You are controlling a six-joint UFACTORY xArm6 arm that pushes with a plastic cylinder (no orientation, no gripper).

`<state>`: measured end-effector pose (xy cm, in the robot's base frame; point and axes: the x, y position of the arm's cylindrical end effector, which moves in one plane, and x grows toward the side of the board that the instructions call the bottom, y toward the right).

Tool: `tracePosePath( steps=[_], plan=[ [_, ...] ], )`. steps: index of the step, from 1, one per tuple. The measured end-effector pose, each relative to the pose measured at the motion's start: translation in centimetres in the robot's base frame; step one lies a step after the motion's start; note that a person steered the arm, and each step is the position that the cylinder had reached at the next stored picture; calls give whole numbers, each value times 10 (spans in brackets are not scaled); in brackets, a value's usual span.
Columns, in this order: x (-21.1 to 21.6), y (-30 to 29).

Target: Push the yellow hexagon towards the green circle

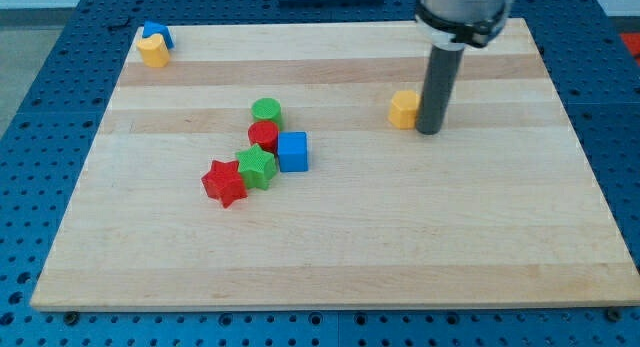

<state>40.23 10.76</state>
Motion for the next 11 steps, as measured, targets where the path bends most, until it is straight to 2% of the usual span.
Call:
tracePosePath(
  steps=[2, 3, 4, 5, 6, 7, 8, 9, 10, 11],
  plan=[
    [-35, -55],
    [-34, -50],
    [-25, -16],
    [-41, -7],
    [-71, -18],
    [-85, -61],
    [-85, -124],
    [-85, -111],
    [-66, -88],
    [-40, -99]
  ],
)
